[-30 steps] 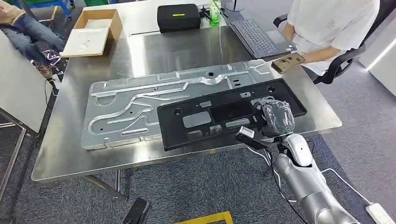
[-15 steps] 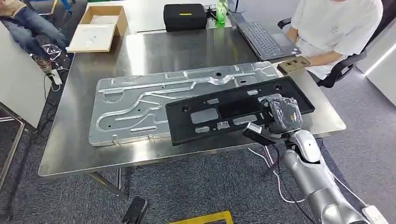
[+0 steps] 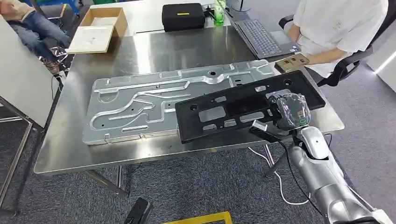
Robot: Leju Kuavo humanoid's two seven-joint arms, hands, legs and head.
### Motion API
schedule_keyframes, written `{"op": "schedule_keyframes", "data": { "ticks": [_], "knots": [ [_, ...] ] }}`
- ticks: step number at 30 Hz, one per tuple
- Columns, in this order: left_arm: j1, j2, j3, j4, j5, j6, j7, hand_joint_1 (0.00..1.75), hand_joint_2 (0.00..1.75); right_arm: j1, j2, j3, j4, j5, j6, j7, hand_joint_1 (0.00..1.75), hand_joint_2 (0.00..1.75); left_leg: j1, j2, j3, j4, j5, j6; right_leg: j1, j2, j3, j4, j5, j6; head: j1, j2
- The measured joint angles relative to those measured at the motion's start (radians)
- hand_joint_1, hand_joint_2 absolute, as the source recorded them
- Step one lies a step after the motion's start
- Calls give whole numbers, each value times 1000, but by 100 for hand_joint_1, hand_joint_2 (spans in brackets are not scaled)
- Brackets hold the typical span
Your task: Take the parts from the cabinet and place them on the table.
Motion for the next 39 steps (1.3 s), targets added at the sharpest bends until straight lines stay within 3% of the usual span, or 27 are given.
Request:
{"op": "schedule_keyframes", "data": {
  "ticks": [2,3,4,7,8,10,11,13,14,15,17,18,19,20,22,24,25,27,28,29,30,31,33,35,37,39],
  "knots": [
    [-2,0,0,0,0,0,0,0,0,-1,0,0,0,3,0,2,175,175,-9,17,83,-165,84,20,6,-15,6,0,-2,-2,0,0],
    [-4,0,0,0,0,0,0,0,0,-1,0,0,0,5,0,3,175,175,-20,63,121,-245,106,36,6,-23,8,-1,-4,-1,1,0],
    [-8,0,0,0,0,0,0,0,0,-2,1,0,1,6,-2,5,175,175,-28,79,128,-269,94,38,14,-31,7,2,-6,3,0,0],
    [-6,0,-1,0,0,0,0,0,0,-3,3,0,5,11,-3,8,175,175,-28,46,124,-273,104,42,11,-63,11,-5,-3,14,1,0],
    [-4,0,-1,0,0,1,0,0,0,-4,4,0,5,11,-3,8,175,175,-21,36,132,-287,114,49,16,-68,12,-4,-7,22,0,0],
    [-6,-1,-2,0,1,0,-1,0,0,-7,4,0,5,11,-5,6,175,175,-15,24,133,-298,125,56,4,10,-10,52,-51,32,1,0],
    [-8,-2,-2,0,1,0,-1,0,0,-7,3,0,6,10,-6,6,175,175,-14,15,132,-297,126,57,2,30,-44,125,-92,37,2,0],
    [-7,-3,-2,0,1,-1,-1,0,0,-2,2,0,11,9,-8,6,175,175,-14,-3,131,-296,126,58,-3,38,-111,264,-145,45,1,0],
    [-4,-3,-2,0,1,-2,-1,0,0,3,2,0,13,6,-9,6,175,175,-14,-7,130,-293,125,58,-5,39,-127,291,-139,47,1,0],
    [-3,-3,-2,0,1,-2,-1,0,0,6,2,0,13,-3,-10,5,175,175,-12,-16,130,-290,124,56,-7,39,-117,262,-108,49,1,0],
    [-3,-5,-2,0,2,-2,-1,0,0,4,2,-1,13,-15,-12,0,175,175,-8,-25,131,-282,118,48,-13,39,-43,104,-14,51,1,0],
    [-4,-6,-2,0,2,-2,-2,0,0,3,2,-4,13,-21,-14,-3,175,175,-8,-30,130,-276,112,41,-17,41,-8,19,11,52,1,0],
    [-5,-6,-2,0,3,-2,-3,0,0,3,3,-6,13,-24,-14,-4,175,175,-14,-33,122,-271,110,35,-10,48,0,7,-5,50,2,0],
    [-5,-6,-2,0,3,-2,-3,0,0,3,3,-10,13,-26,-15,-4,175,175,-14,-34,119,-270,111,31,-7,47,-3,6,-2,40,0,0],
    [-2,-6,-2,0,4,-2,-4,0,0,7,6,-12,13,-27,-14,-4,175,175,-13,-34,120,-274,113,25,-4,47,-6,6,-1,32,0,0],
    [-2,-5,-2,0,6,-2,-5,0,0,5,7,-15,13,-29,-14,-3,175,175,-13,-25,114,-260,97,12,-15,43,-1,-4,4,17,0,0],
    [-3,-5,-2,0,7,-2,-6,0,0,4,8,-16,13,-32,-14,-3,175,175,-13,-14,100,-224,71,6,-14,42,0,-4,4,11,-1,0],
    [-4,-5,-2,0,7,-2,-6,0,0,4,9,-21,13,-36,-14,3,175,175,-8,-8,25,-61,-9,-1,-11,38,0,-4,3,4,-1,0],
    [-2,-5,-2,0,7,-2,-6,0,0,5,10,-23,13,-37,-15,8,175,175,-7,-7,-9,9,-32,-3,-10,36,0,-3,2,4,0,0],
    [-1,-5,-2,0,6,-1,-6,0,0,5,11,-24,13,-38,-15,13,175,175,-7,-6,-27,44,-34,-4,-10,35,0,-3,2,4,-1,0],
    [0,-5,-2,0,4,1,-6,0,0,5,12,-28,13,-40,-15,18,175,175,-7,-4,-22,29,-12,-3,-10,34,0,-3,2,4,-1,0],
    [0,-5,-2,0,3,2,-6,0,0,4,14,-31,13,-41,-16,18,175,175,-7,-4,4,-27,27,-1,-10,34,1,-2,2,4,-1,0],
    [-2,-5,-2,0,4,2,-6,0,0,2,17,-41,13,-43,-16,21,175,175,-8,-1,96,-215,115,12,-9,33,6,-1,-1,7,-1,0],
    [-4,-5,-2,0,6,0,-6,0,0,1,18,-47,13,-48,-16,27,175,175,-14,0,123,-273,107,19,-3,32,3,2,-3,15,0,0],
    [-1,-5,-2,0,6,0,-6,0,0,1,19,-53,13,-53,-16,27,175,175,-17,-2,120,-270,109,24,-5,30,3,-4,1,26,0,0],
    [-1,-7,-2,0,8,-2,-6,0,0,1,20,-59,13,-55,-17,27,175,175,-4,-1,129,-294,124,40,-8,30,4,-3,-4,38,-1,0]
  ]
}}
